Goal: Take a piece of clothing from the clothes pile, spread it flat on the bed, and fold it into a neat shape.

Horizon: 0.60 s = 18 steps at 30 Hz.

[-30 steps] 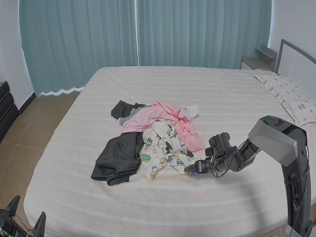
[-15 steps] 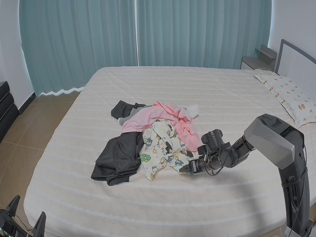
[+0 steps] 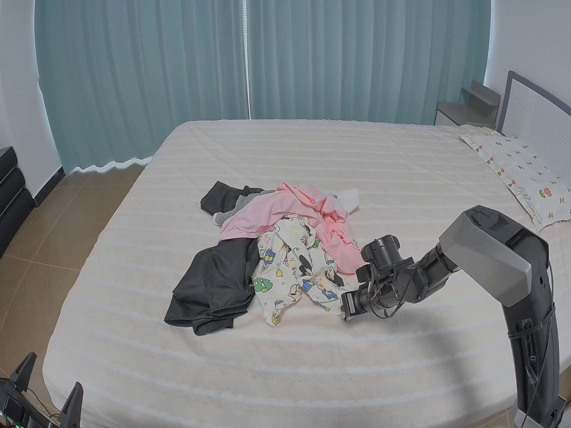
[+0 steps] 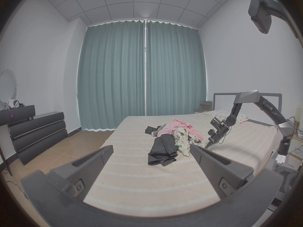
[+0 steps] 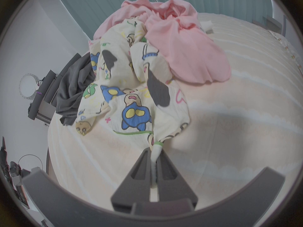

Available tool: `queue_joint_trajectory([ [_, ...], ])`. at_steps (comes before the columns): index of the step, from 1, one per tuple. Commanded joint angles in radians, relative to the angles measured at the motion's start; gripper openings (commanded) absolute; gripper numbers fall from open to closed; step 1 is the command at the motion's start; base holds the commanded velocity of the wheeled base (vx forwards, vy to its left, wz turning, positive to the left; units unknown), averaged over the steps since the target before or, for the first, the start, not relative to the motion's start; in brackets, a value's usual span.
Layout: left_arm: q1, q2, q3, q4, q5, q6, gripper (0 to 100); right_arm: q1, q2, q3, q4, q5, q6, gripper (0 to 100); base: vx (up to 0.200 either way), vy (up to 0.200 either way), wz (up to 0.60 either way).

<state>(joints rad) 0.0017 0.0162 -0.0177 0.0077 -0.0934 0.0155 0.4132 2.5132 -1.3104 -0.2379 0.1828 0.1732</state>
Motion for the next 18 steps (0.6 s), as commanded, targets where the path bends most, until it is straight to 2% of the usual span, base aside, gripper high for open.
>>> queue_joint_trajectory([
  [1,0.0,-0.016,0.018,0.0,0.0,0.0,100,-0.014,-0.137,0.201,-0.113,0.09,-0.001,0,0.0,0.0,0.0],
  [3,0.001,-0.016,0.018,0.0,0.0,0.0,100,-0.017,-0.166,0.249,-0.161,0.116,0.005,0,0.0,0.0,0.0],
  [4,0.001,-0.016,0.018,0.0,0.0,0.0,100,-0.024,-0.224,0.35,-0.255,0.15,0.015,0,0.0,0.0,0.0],
  [9,0.001,-0.016,0.018,0.0,0.0,0.0,100,-0.03,-0.356,0.562,-0.42,0.172,0.045,0,0.0,0.0,0.0],
  [13,0.0,-0.016,0.018,0.0,0.0,0.0,100,-0.027,-0.461,0.708,-0.52,0.213,0.06,0,0.0,0.0,0.0],
  [14,0.001,-0.016,0.018,0.0,0.0,0.003,100,-0.02,-0.524,0.789,-0.587,0.227,0.069,0,0.0,0.0,0.0],
  [18,0.0,-0.016,0.018,-0.002,0.0,0.001,100,0.018,-0.651,0.912,-0.718,0.218,0.126,0,0.0,0.0,0.0],
])
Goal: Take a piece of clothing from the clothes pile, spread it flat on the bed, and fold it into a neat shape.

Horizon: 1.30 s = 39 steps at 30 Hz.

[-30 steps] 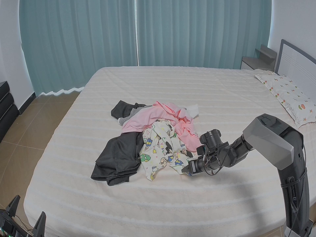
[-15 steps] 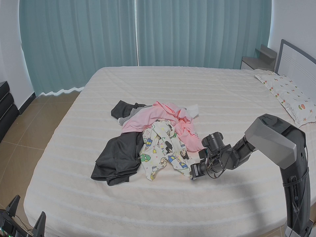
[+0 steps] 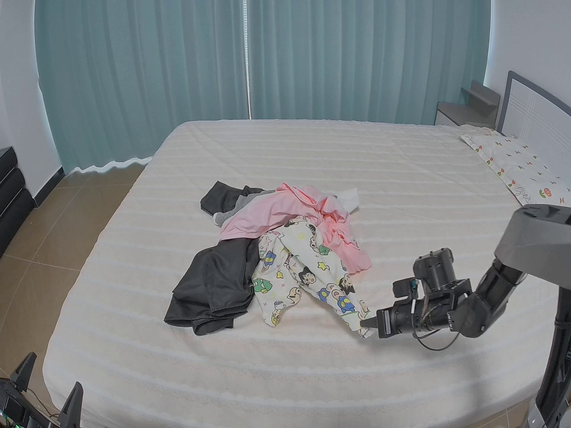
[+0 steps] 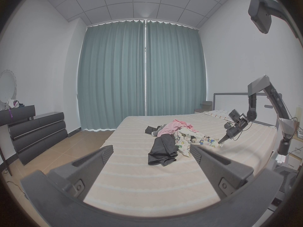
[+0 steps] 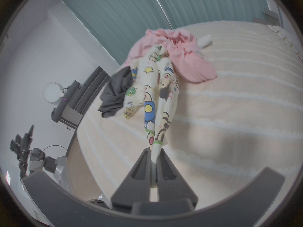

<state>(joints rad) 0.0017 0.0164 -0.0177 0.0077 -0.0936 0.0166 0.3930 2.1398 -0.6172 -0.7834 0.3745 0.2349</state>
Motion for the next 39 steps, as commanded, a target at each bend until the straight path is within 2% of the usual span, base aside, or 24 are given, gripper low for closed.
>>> queue_joint_trajectory([
  [1,0.0,-0.016,0.018,-0.003,0.0,0.003,100,0.044,-0.304,0.237,-0.191,0.023,0.077,0,0.0,0.0,0.0],
  [4,0.0,-0.016,0.018,-0.008,0.0,0.017,100,0.086,-0.411,0.287,-0.241,-0.008,0.123,0,0.0,0.0,0.0],
  [8,-0.003,-0.012,0.018,-0.011,-0.012,0.059,100,0.155,-0.554,0.307,-0.237,-0.063,0.173,0,0.0,0.0,0.0],
  [10,-0.012,0.054,-0.102,-0.032,-0.023,0.013,100,0.199,-0.62,0.301,-0.235,-0.089,0.19,0,0.0,0.0,0.0],
  [12,-0.012,0.054,-0.102,-0.032,-0.023,0.013,100,0.199,-0.62,0.301,-0.235,-0.089,0.19,0,0.0,0.0,0.0],
  [13,-0.026,0.29,-0.347,-0.066,-0.061,-0.136,100,0.257,-0.684,0.274,-0.235,-0.141,0.192,0,0.0,0.0,0.0],
  [14,-0.029,0.327,-0.366,-0.067,-0.095,-0.121,100,0.265,-0.695,0.261,-0.235,-0.154,0.192,0,0.0,0.0,0.0],
  [15,-0.029,0.327,-0.366,-0.067,-0.095,-0.121,100,0.265,-0.695,0.261,-0.235,-0.154,0.192,0,0.0,0.0,0.0],
  [16,-0.055,0.462,-0.393,-0.067,-0.23,-0.055,100,0.276,-0.719,0.232,-0.237,-0.174,0.193,0,0.0,0.0,0.0],
  [17,-0.075,0.556,-0.401,-0.074,-0.291,-0.021,100,0.276,-0.725,0.214,-0.237,-0.177,0.193,0,0.0,0.0,0.0],
  [18,-0.078,0.57,-0.403,-0.075,-0.299,-0.017,100,0.276,-0.727,0.211,-0.237,-0.178,0.193,0,0.0,0.0,0.0],
  [19,-0.098,0.689,-0.415,-0.104,-0.351,0.026,100,0.276,-0.73,0.185,-0.237,-0.18,0.193,0,0.0,0.0,0.0],
  [20,-0.131,0.815,-0.412,-0.16,-0.364,0.086,100,0.276,-0.733,0.156,-0.241,-0.181,0.193,0,0.0,0.0,0.0],
  [22,-0.215,1.004,-0.403,-0.253,-0.362,0.151,100,0.276,-0.739,0.102,-0.234,-0.181,0.198,0,0.0,0.0,0.0],
  [24,-0.276,1.116,-0.389,-0.325,-0.36,0.154,100,0.276,-0.732,0.079,-0.229,-0.181,0.21,0,0.0,0.0,0.0],
  [25,-0.276,1.116,-0.389,-0.325,-0.36,0.154,100,0.276,-0.732,0.079,-0.229,-0.181,0.21,0,0.0,0.0,0.0],
  [26,-0.332,1.234,-0.357,-0.423,-0.36,0.154,100,0.277,-0.715,0.063,-0.218,-0.181,0.208,0,0.0,0.0,0.0],
  [28,-0.351,1.281,-0.349,-0.456,-0.36,0.154,100,0.279,-0.709,0.048,-0.218,-0.181,0.21,0,0.0,0.0,0.0],
  [29,-0.399,1.38,-0.341,-0.525,-0.357,0.152,100,0.279,-0.693,0.013,-0.218,-0.181,0.213,0,0.0,0.0,0.0],
  [31,-0.402,1.387,-0.341,-0.529,-0.357,0.152,100,0.279,-0.692,0.011,-0.218,-0.181,0.213,0,0.0,0.0,0.0],
  [32,-0.436,1.496,-0.335,-0.627,-0.356,0.144,100,0.28,-0.666,-0.033,-0.218,-0.181,0.213,0,0.0,0.0,0.0],
  [35,-0.448,1.596,-0.337,-0.715,-0.347,0.141,100,0.288,-0.633,-0.064,-0.22,-0.183,0.213,0,0.0,0.0,0.0],
  [36,-0.465,1.694,-0.338,-0.81,-0.317,0.141,100,0.29,-0.615,-0.088,-0.22,-0.183,0.215,0,0.0,0.0,0.0],
  [39,-0.5,1.82,-0.337,-0.95,-0.27,0.12,100,0.302,-0.612,-0.101,-0.22,-0.201,0.213,0,0.0,0.0,0.0],
])
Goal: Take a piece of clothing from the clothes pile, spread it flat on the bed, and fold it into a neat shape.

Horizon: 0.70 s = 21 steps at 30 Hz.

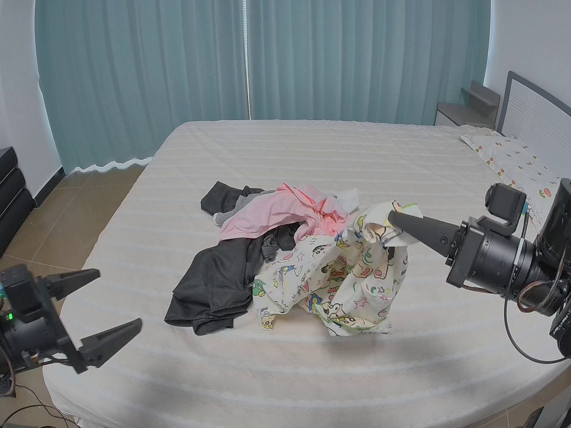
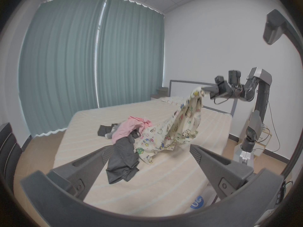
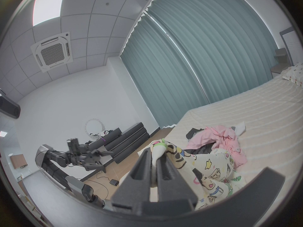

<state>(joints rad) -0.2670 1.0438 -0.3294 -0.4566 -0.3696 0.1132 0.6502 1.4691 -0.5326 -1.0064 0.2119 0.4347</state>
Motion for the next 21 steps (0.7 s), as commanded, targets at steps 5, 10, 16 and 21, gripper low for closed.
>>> queue_joint_trajectory([
  [5,-0.29,0.926,-0.036,-0.625,0.072,-0.052,100,0.078,0.059,-0.195,0.003,-0.062,0.013,0,0.0,0.0,0.0],
  [10,-0.297,1.13,-0.074,-0.771,0.107,-0.052,100,0.08,0.073,-0.196,-0.001,-0.066,0.013,0,0.0,0.0,0.0],
  [16,-0.299,1.272,-0.139,-0.884,0.149,-0.06,100,0.078,0.08,-0.188,0.0,-0.068,0.013,0,0.0,0.0,0.0],
  [21,-0.319,1.351,-0.189,-0.91,0.159,-0.079,100,0.072,0.088,-0.188,-0.003,-0.068,0.015,0,0.0,0.0,0.0],
])
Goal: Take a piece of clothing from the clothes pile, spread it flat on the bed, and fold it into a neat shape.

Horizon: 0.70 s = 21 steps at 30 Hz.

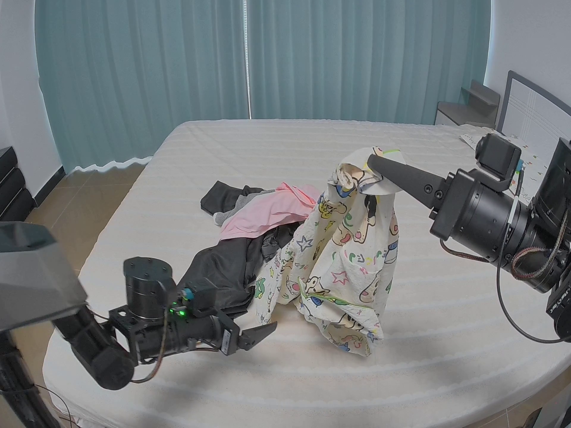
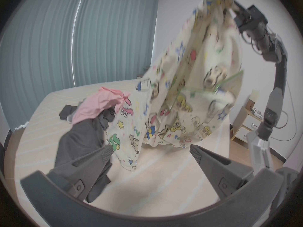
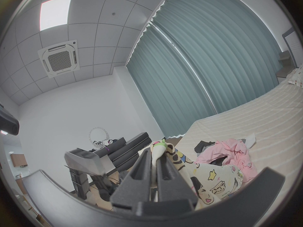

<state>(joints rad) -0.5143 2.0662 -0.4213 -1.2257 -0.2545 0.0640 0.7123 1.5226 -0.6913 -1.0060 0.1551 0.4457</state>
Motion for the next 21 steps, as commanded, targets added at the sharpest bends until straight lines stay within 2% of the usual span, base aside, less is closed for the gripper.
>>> queue_joint_trajectory([
  [1,-0.073,0.341,-0.122,-0.141,0.047,-0.043,100,0.01,0.036,-0.03,-0.003,-0.011,0.004,0,0.0,0.0,0.0],
  [4,-0.073,0.37,-0.175,-0.143,0.083,-0.053,100,0.01,0.036,-0.027,-0.003,-0.011,0.004,0,0.0,0.0,0.0],
  [5,-0.072,0.393,-0.218,-0.143,0.144,-0.055,100,0.01,0.033,-0.025,-0.003,-0.011,0.004,0,0.0,0.0,0.0],
  [6,-0.072,0.393,-0.218,-0.143,0.144,-0.055,100,0.01,0.033,-0.025,-0.003,-0.011,0.004,0,0.0,0.0,0.0],
  [7,-0.07,0.413,-0.255,-0.143,0.196,-0.055,100,0.01,0.028,-0.025,-0.003,-0.012,0.004,0,0.0,0.0,0.0],
  [12,-0.063,0.45,-0.294,-0.143,0.27,-0.055,100,0.006,0.022,-0.024,-0.003,-0.012,0.004,0,0.0,0.0,0.0],
  [19,-0.038,0.48,-0.318,-0.143,0.284,-0.05,100,0.001,0.022,-0.024,-0.003,-0.011,0.004,0,0.0,0.0,0.0],
  [21,-0.027,0.505,-0.363,-0.143,0.288,-0.05,100,0.001,0.022,-0.024,-0.003,-0.012,0.004,0,0.0,0.0,0.0],
])
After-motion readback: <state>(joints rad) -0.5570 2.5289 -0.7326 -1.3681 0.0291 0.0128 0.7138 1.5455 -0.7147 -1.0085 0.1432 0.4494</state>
